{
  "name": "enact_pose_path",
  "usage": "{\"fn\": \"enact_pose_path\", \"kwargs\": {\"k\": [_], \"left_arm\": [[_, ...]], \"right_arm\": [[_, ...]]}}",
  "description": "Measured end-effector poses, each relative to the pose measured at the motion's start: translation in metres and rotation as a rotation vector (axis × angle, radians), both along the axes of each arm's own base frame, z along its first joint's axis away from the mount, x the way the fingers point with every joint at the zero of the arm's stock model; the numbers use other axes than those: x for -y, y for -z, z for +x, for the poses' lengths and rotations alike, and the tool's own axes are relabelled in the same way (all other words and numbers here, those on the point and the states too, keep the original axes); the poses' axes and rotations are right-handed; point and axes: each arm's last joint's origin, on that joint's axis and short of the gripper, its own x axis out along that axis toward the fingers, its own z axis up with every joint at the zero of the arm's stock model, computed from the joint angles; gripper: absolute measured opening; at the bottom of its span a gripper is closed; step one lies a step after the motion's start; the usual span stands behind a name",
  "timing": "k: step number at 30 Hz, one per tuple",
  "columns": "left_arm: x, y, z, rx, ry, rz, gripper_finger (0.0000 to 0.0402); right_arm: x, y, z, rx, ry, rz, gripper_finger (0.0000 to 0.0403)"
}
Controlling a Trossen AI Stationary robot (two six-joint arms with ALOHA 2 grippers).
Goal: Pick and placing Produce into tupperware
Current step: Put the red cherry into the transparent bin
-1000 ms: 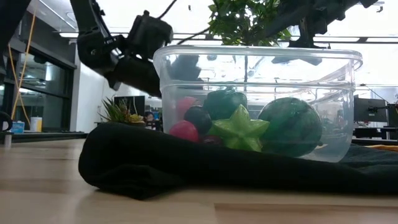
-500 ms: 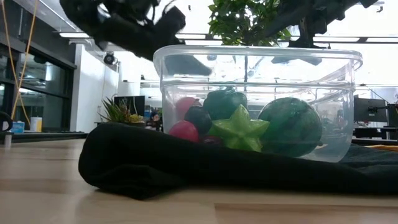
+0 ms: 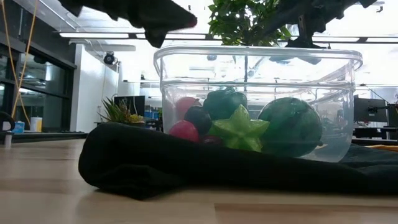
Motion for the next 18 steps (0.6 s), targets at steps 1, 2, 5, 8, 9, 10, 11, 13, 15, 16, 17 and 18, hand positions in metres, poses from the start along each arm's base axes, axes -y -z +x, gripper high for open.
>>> {"fn": "enact_pose_path", "kwargs": {"k": [1,2,5,8,9,10,11,13,15,16,17,18], "left_arm": [[0.005,0.0,0.0,-0.001,0.015,-0.011,0.004],[0.01,0.0,-0.001,-0.002,0.026,-0.026,0.004],[0.023,0.0,-0.002,-0.004,0.056,-0.079,0.0038],[0.033,0.0,-0.004,-0.004,0.061,-0.115,0.0038],[0.036,0.0,-0.005,-0.004,0.063,-0.121,0.0039],[0.039,0.0,-0.005,-0.004,0.063,-0.128,0.004],[0.042,0.0,-0.006,-0.004,0.061,-0.132,0.004],[0.046,0.001,-0.006,-0.003,0.065,-0.138,0.0041],[0.049,0.002,-0.005,0.002,0.057,-0.143,0.0041],[0.05,0.001,-0.004,0.013,0.059,-0.147,0.0041],[0.052,-0.001,-0.003,0.025,0.061,-0.15,0.0041],[0.052,-0.004,0.0,0.034,0.061,-0.151,0.0041]], "right_arm": [[0.0,0.0,0.0,0.003,0.0,0.0,0.0282],[0.0,-0.001,0.0,0.008,0.002,0.003,0.0282],[0.0,-0.001,0.001,0.016,0.004,0.007,0.0282],[0.0,-0.002,0.001,0.027,0.004,0.008,0.0282],[0.0,-0.002,0.001,0.029,0.004,0.008,0.0282],[0.0,-0.002,0.002,0.031,0.004,0.008,0.0282],[0.0,-0.002,0.002,0.031,0.005,0.009,0.0282],[0.0,-0.003,0.002,0.032,0.01,0.017,0.0282],[0.0,-0.003,0.002,0.032,0.014,0.024,0.0282],[0.0,-0.003,0.002,0.032,0.015,0.024,0.0282],[0.0,-0.003,0.002,0.032,0.015,0.024,0.0282],[0.0,-0.003,0.002,0.032,0.014,0.024,0.0282]]}}
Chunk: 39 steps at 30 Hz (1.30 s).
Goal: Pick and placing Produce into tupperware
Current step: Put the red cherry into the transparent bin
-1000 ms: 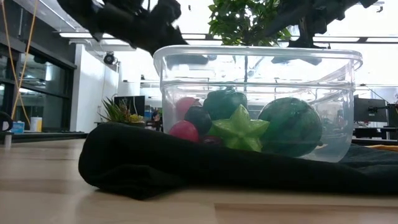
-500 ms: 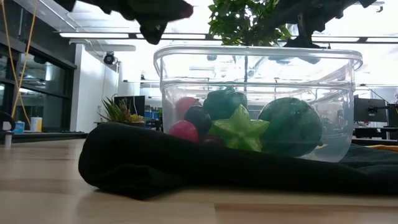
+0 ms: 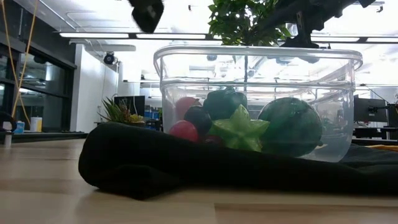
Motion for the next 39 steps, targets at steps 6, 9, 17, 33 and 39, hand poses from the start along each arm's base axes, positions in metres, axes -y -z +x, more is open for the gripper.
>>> {"fn": "enact_pose_path", "kwargs": {"k": [6,9,17,33,39], "left_arm": [[0.006,-0.016,0.027,-0.088,0.031,0.057,0.0042],[0.01,-0.017,0.039,-0.183,0.051,0.08,0.0042],[0.02,-0.019,0.069,-0.239,0.129,0.075,0.0042],[0.007,0.019,0.082,-0.486,0.031,-0.039,0.0042],[0.007,0.021,0.081,-0.509,0.017,-0.054,0.0042]], "right_arm": [[0.0,0.0,0.0,0.002,0.0,0.0,0.0282],[0.0,-0.001,0.0,0.007,0.0,0.0,0.0282],[0.0,-0.001,0.001,0.014,-0.009,0.006,0.0282],[-0.002,-0.019,-0.009,0.131,-0.104,-0.025,0.0282],[-0.005,-0.026,-0.017,0.168,-0.148,-0.028,0.0282]]}}
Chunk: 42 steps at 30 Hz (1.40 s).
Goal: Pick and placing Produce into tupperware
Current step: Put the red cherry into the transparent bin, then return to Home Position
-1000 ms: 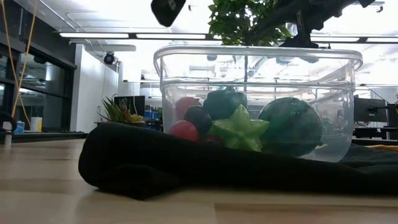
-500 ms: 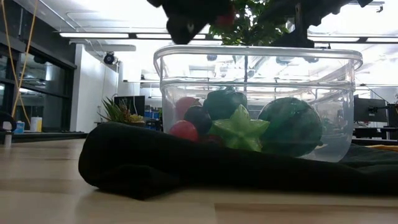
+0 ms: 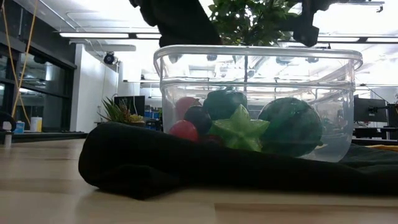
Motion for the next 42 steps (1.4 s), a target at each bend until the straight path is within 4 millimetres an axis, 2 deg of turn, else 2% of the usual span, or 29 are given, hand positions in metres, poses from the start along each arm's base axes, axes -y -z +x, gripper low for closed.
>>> {"fn": "enact_pose_path", "kwargs": {"k": [14,25,36,42], "left_arm": [[0.001,0.023,0.002,-0.105,-0.056,-0.04,0.0042],[0.003,0.02,0.004,-0.082,-0.019,-0.07,0.0043],[0.003,0.013,0.008,-0.047,-0.032,-0.065,0.0112],[-0.001,-0.001,0.015,-0.019,-0.043,-0.113,0.0111]], "right_arm": [[-0.016,-0.001,-0.005,0.0,-0.086,-0.009,0.0282],[-0.019,-0.001,-0.006,-0.005,-0.102,-0.01,0.0282],[-0.019,-0.001,-0.006,-0.005,-0.101,-0.009,0.0282],[-0.019,-0.001,-0.006,-0.005,-0.1,-0.007,0.0282]]}}
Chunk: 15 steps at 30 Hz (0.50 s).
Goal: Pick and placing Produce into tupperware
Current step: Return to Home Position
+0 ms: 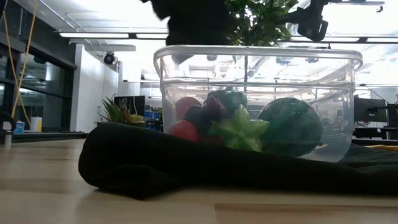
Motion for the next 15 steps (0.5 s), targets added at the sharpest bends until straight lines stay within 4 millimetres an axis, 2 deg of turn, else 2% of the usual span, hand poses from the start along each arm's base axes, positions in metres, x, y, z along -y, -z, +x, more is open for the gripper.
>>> {"fn": "enact_pose_path", "kwargs": {"k": [4,9,12,15], "left_arm": [[-0.017,-0.027,0.008,-0.031,0.013,-0.058,0.0098],[-0.043,-0.079,0.013,-0.051,0.027,-0.076,0.0075],[-0.059,-0.117,0.016,0.051,0.093,-0.091,0.0053],[-0.077,-0.153,0.013,0.134,0.1,-0.069,0.0022]], "right_arm": [[0.0,-0.001,0.0,0.006,0.002,0.006,0.0282],[0.0,-0.011,-0.001,0.105,0.0,0.023,0.0282],[0.004,-0.028,-0.012,0.227,0.002,0.024,0.0282],[0.011,-0.041,-0.031,0.305,0.019,0.022,0.028]]}}
